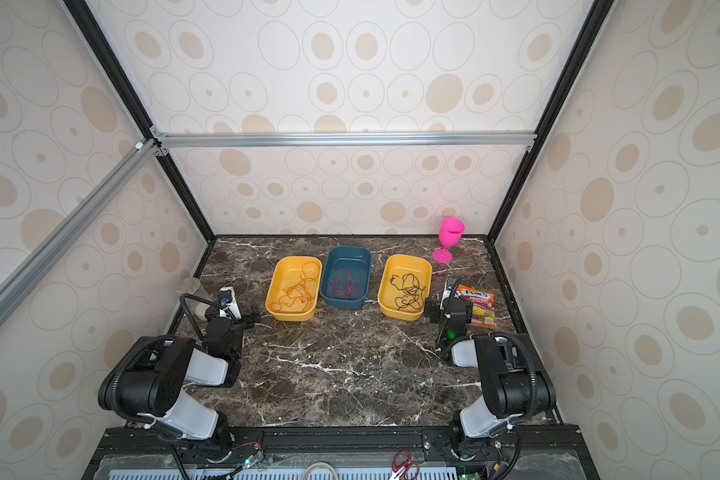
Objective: Untangle the cables
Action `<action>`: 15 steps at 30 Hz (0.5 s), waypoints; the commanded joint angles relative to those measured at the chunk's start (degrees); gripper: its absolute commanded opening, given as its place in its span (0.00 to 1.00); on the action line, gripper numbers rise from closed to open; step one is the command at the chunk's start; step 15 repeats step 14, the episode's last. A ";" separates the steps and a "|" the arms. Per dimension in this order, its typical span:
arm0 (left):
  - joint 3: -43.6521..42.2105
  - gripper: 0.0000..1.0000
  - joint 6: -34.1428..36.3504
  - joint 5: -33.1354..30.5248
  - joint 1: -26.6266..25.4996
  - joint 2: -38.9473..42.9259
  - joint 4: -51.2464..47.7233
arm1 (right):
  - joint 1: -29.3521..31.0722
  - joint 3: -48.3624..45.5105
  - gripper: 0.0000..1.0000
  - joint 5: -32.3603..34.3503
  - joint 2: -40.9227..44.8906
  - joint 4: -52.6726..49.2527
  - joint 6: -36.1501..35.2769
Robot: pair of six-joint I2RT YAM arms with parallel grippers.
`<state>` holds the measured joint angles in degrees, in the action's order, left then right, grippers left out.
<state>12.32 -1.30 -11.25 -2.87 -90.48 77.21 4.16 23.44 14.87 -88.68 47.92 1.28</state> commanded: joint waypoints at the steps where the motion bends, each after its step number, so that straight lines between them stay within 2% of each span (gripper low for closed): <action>1: 0.43 0.99 -0.12 0.62 0.27 0.06 0.69 | 0.21 -0.24 1.00 0.90 0.50 -0.15 0.21; 10: 1.71 0.99 -0.45 1.21 0.57 -0.58 -1.28 | 0.19 -0.08 1.00 0.79 0.71 -0.81 0.26; 15: 0.34 0.99 0.22 1.42 0.35 0.07 0.73 | 0.14 -0.15 1.00 0.81 0.79 -0.77 0.28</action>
